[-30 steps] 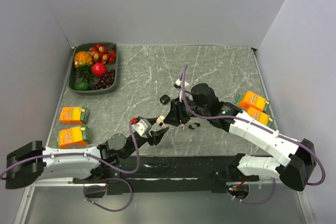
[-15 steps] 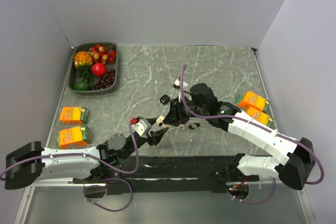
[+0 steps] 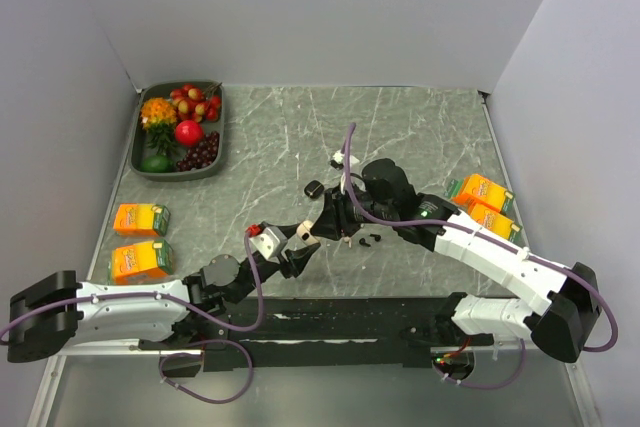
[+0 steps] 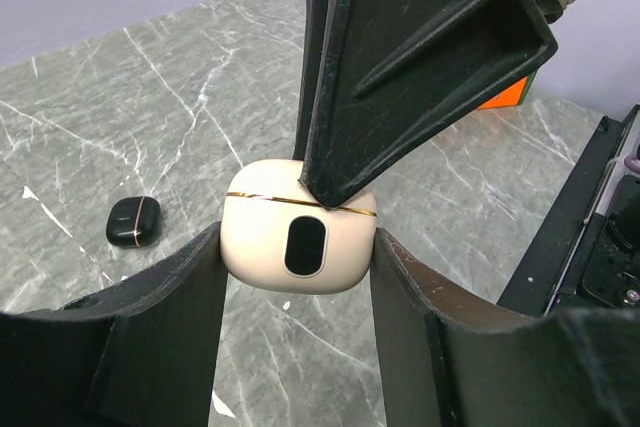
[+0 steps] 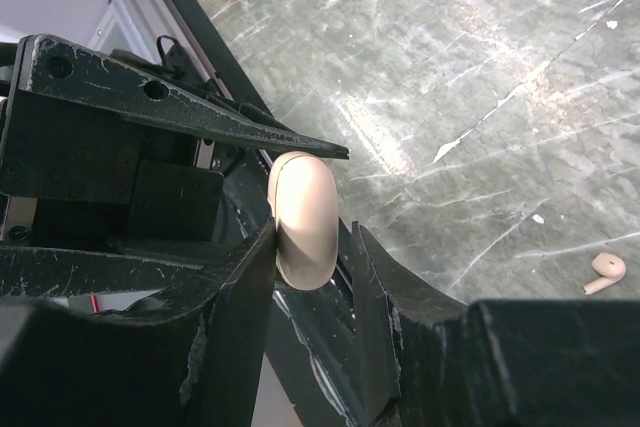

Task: Insert the wireless bluetooth earbuds into the charging case
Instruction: Open the charging case.

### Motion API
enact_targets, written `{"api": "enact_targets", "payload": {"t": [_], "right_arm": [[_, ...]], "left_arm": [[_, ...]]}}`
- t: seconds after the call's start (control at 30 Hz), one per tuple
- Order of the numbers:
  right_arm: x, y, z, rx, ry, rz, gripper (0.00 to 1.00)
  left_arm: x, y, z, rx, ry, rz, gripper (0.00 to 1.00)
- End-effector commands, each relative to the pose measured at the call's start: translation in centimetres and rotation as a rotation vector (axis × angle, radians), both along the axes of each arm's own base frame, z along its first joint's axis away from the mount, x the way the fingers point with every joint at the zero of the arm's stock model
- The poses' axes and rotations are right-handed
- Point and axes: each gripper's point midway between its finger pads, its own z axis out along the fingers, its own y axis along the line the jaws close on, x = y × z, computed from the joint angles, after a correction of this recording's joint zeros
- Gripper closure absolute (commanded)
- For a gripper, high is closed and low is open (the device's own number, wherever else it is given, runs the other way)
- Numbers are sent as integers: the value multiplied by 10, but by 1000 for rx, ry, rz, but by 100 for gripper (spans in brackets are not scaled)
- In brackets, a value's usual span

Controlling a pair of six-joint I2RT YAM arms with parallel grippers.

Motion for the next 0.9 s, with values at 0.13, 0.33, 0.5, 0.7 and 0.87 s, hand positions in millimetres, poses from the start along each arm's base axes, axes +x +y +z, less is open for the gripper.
{"api": "enact_targets", "payload": {"t": [0.13, 0.33, 0.5, 0.7, 0.87], "right_arm": [[13, -12, -1, -27, -34, -74, 57], [14, -14, 1, -23, -38, -85, 57], [15, -17, 3, -20, -41, -93, 55], [16, -20, 3, -21, -41, -102, 54], [17, -19, 3, -20, -39, -99, 54]], "left_arm": [[-7, -2, 41, -138, -34, -28, 99], [-7, -1, 37, -132, -32, -26, 99], [-7, -1, 37, -131, -33, -26, 99], [-7, 0, 36, -132, -31, -21, 99], [-7, 0, 38, -138, -30, -22, 99]]}}
